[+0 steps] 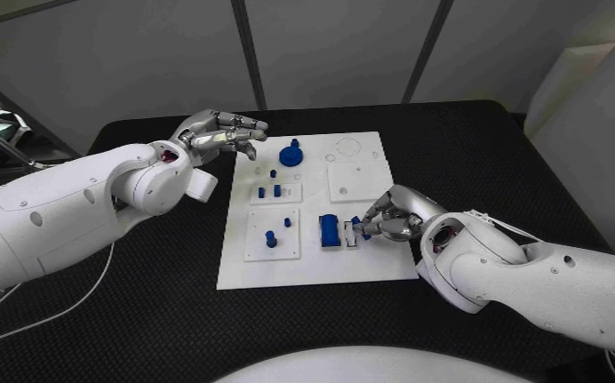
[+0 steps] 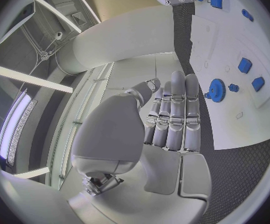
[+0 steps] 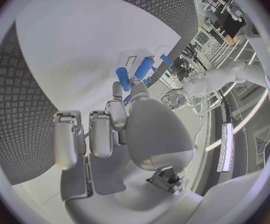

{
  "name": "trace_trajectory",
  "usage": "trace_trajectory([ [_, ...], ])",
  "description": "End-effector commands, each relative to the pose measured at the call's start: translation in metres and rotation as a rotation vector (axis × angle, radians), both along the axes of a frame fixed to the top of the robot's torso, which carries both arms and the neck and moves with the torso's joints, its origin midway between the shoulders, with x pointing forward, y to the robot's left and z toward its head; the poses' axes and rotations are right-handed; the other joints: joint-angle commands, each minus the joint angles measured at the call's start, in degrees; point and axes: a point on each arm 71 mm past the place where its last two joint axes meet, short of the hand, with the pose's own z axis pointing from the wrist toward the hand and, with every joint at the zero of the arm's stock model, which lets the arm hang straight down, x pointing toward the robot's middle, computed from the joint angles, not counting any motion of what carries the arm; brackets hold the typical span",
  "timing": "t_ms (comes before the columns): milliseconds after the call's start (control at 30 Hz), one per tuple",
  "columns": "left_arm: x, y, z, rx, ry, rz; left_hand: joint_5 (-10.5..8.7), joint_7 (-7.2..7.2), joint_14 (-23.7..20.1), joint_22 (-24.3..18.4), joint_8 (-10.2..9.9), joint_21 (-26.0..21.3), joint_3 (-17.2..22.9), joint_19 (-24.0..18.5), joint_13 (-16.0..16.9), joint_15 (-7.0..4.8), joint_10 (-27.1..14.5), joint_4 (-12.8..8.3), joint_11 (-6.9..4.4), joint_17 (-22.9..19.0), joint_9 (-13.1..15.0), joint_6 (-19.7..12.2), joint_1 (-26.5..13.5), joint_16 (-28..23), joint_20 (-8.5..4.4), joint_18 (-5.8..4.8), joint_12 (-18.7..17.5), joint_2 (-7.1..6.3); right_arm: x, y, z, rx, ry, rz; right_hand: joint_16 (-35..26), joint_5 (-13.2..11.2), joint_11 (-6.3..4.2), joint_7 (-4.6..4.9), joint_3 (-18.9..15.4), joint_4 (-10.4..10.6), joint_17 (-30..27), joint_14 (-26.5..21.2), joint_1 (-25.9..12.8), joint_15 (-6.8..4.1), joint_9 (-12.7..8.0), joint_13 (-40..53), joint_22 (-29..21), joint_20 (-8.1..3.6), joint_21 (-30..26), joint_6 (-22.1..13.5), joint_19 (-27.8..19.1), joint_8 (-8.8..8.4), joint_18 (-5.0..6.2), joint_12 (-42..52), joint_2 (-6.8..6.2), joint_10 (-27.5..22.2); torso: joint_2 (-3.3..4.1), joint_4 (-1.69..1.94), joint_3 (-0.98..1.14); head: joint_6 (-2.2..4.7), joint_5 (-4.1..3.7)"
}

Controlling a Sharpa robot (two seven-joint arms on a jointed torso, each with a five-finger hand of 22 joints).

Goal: Assemble the parts on the task board

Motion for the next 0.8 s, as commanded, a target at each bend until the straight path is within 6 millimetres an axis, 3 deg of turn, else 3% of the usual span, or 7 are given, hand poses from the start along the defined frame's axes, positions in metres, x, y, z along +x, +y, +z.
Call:
trace_trajectory([
  [33,0.0,-0.003,0.002,-0.011,-0.001,-0.016,0.35,0.24,-0.3,-0.1,-0.2,-0.2,-0.3,0.2,0.1,0.11,-0.4,0.1,0.15,0.0,0.0,0.1,-0.1,0.0,0.14,-0.69,-0.3,0.36,0.001,0.006,-0.004,-0.001,0.051,0.027,0.2,-0.5,-0.56,0.04,-0.4,0.3,5.8,4.0,-1.2,-0.45,-0.1,0.0,15.1,-0.45,0.4,0.4,5.9,0.26,-0.43,0.4,-0.13,0.9,-0.02,-0.04,-0.01,-0.12,0.11],
  [800,0.0,-0.004,0.002,-0.012,-0.001,-0.017,0.36,0.25,-0.3,-0.1,-0.2,-0.2,-0.3,0.1,0.1,0.12,-0.4,0.1,0.15,0.0,0.0,0.1,-0.1,0.0,0.15,-0.7,-0.3,0.36,0.005,0.015,-0.012,-0.052,0.091,0.042,0.0,-1.3,-1.21,-0.87,-2.0,2.9,5.6,3.9,-3.6,-0.9,0.4,-0.1,15.1,-0.76,0.4,3.6,5.9,1.16,-0.43,0.1,-0.08,1.0,-0.06,-0.15,0.05,-0.21,0.26],
])
